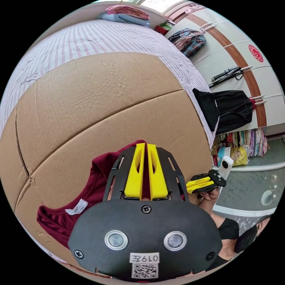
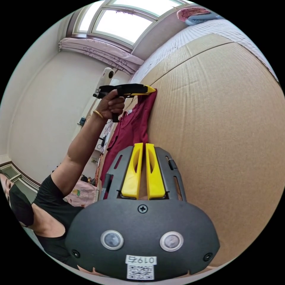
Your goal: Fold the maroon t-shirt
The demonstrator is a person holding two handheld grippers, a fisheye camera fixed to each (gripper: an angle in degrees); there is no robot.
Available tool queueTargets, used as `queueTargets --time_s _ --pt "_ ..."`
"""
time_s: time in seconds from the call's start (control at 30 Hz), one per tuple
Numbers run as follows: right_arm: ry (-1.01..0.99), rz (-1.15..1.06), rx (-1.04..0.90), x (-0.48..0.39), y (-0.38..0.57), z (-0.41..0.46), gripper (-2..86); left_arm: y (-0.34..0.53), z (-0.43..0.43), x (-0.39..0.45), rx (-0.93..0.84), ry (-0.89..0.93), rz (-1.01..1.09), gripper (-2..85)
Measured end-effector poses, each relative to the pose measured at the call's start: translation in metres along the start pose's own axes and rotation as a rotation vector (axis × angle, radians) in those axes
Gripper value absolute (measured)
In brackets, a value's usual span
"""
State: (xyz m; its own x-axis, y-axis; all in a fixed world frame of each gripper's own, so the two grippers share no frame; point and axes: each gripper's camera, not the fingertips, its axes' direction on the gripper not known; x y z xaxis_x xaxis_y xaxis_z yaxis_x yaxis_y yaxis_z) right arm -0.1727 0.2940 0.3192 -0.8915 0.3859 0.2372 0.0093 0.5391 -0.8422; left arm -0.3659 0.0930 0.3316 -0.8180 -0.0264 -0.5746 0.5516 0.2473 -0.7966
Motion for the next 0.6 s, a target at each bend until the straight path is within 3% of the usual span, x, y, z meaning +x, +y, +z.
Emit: queueTargets --time_s 0.43,0.6 --pt "-0.021 0.015 0.031 0.137 0.071 0.066 1.2 0.188 0.027 0.004 0.041 0.005 -0.023 1.2" --pt "-0.06 -0.026 0.112 0.187 0.111 0.09 0.6 0.322 0.023 0.024 0.218 0.08 0.046 0.9"
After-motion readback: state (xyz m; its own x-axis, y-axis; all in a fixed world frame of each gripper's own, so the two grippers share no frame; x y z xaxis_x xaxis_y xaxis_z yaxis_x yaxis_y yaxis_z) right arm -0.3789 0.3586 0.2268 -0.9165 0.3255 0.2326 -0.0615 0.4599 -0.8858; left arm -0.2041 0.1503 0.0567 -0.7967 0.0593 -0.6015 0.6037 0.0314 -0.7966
